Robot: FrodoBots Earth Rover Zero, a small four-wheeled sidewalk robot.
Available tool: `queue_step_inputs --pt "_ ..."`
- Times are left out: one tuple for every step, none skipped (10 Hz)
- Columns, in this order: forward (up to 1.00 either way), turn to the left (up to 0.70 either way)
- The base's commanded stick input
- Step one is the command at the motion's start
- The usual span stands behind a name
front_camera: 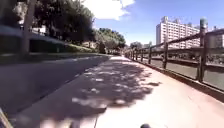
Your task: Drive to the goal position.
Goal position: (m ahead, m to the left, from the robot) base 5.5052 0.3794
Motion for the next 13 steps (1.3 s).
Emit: queue_step_inputs --pt "0.85 -0.24" --pt "0.85 -0.05" --pt "0.85 0.00" --pt "0.85 0.00" --pt "0.85 0.00" --pt "0.85 0.00" --pt "0.85 0.00" --pt "0.85 0.00" --pt "0.85 0.00" --pt "0.85 0.00" --pt "0.85 0.00" --pt "0.85 0.00" --pt "0.85 0.00"
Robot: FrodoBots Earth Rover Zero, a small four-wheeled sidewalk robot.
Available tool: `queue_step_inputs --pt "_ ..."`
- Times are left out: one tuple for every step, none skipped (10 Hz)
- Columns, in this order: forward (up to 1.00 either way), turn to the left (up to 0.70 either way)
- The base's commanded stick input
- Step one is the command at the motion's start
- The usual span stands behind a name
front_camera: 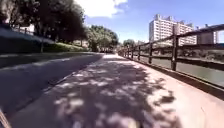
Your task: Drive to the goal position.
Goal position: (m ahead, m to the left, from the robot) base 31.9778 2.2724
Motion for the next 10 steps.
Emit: queue_step_inputs --pt "0.85 0.00" --pt "0.85 0.00" --pt "0.85 0.00" --pt "0.85 0.00" --pt "0.85 0.00" --pt "0.85 0.00" --pt "0.85 0.00" --pt "0.85 0.00" --pt "0.85 0.00" --pt "0.85 0.00"
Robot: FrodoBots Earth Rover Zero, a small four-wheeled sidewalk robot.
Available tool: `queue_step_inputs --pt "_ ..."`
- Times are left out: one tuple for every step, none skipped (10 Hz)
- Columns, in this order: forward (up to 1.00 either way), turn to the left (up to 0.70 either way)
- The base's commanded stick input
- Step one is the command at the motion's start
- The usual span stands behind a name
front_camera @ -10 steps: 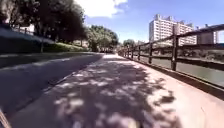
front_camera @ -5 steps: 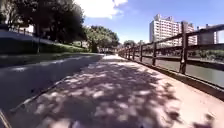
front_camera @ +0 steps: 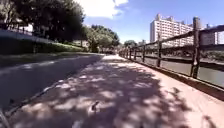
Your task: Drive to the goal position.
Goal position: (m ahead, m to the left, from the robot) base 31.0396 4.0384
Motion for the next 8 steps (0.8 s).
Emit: queue_step_inputs --pt "0.85 0.00" --pt "0.85 0.00" --pt "0.85 0.00" --pt "0.85 0.00" --pt "0.85 0.00" --pt "0.85 0.00" --pt "0.85 0.00" --pt "0.85 0.00"
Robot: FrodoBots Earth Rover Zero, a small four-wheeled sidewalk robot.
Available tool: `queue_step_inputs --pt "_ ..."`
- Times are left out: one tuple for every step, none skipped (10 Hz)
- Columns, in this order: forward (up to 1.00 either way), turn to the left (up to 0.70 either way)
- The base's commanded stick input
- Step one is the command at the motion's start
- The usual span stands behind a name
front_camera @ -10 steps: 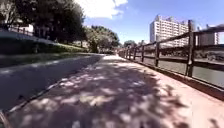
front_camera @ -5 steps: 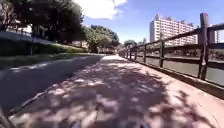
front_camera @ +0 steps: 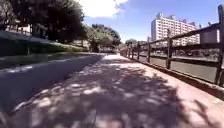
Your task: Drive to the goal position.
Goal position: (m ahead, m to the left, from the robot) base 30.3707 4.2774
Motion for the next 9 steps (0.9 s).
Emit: queue_step_inputs --pt "0.85 0.00" --pt "0.85 0.00" --pt "0.85 0.00" --pt "0.85 0.00" --pt "0.85 0.00" --pt "0.85 0.00" --pt "0.85 0.00" --pt "0.85 0.00" --pt "0.85 0.00"
